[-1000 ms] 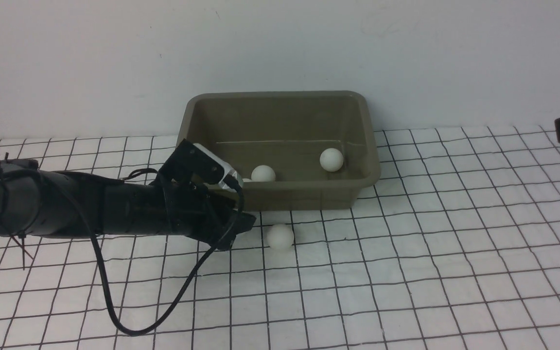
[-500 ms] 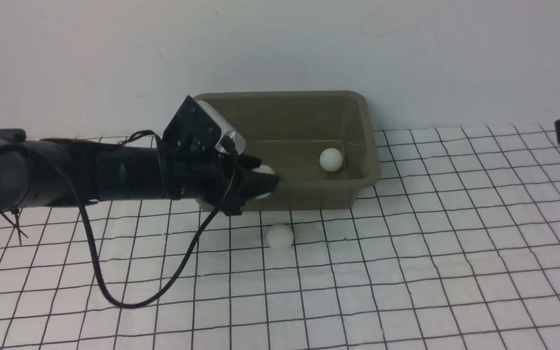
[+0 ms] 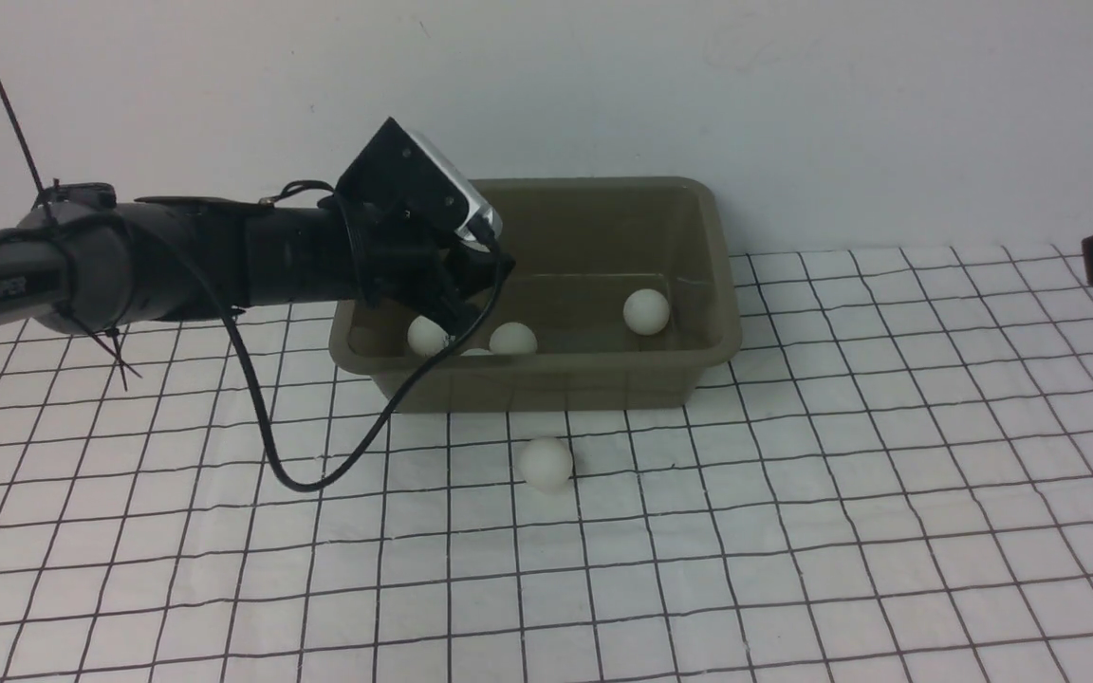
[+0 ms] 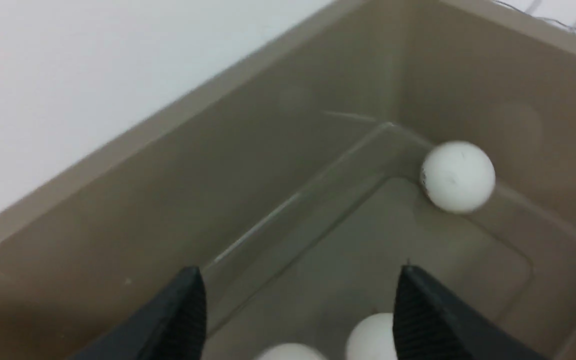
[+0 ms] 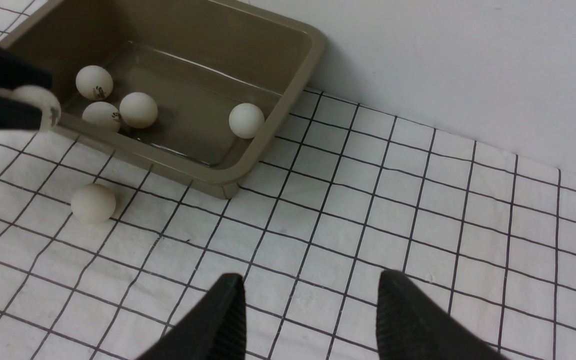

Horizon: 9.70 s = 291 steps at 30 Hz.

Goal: Put the table tennis balls into the box on the white checkered tablecloth.

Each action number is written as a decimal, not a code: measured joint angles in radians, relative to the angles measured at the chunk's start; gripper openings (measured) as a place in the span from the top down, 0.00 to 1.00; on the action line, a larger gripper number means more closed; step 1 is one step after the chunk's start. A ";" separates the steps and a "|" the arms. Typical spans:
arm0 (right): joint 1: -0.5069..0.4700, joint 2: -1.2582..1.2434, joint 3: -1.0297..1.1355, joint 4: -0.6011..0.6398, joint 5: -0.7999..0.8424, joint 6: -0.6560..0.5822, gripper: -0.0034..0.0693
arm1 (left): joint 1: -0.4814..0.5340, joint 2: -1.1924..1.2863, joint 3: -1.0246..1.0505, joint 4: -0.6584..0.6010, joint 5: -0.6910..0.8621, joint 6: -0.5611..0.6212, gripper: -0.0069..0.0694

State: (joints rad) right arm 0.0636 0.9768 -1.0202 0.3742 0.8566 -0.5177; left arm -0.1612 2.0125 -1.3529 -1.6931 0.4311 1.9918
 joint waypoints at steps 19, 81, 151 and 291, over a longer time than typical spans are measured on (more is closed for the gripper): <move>0.000 0.000 0.000 0.000 -0.006 0.000 0.49 | -0.006 -0.230 -0.002 0.407 0.735 -0.855 0.69; 0.000 0.000 0.000 0.001 -0.029 0.000 0.49 | -0.347 -0.069 -0.003 1.431 0.178 -1.956 0.27; 0.000 -0.032 0.000 -0.007 -0.119 -0.041 0.49 | -0.237 -0.088 -0.005 1.253 -0.319 -1.276 0.26; 0.009 -0.972 0.749 -0.173 -0.195 -0.002 0.49 | 0.329 -1.912 1.293 1.590 0.025 -1.898 0.32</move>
State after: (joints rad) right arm 0.0722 0.0053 -0.2711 0.2012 0.6620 -0.5201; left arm 0.1674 0.1002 -0.0601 -0.1034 0.4560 0.0939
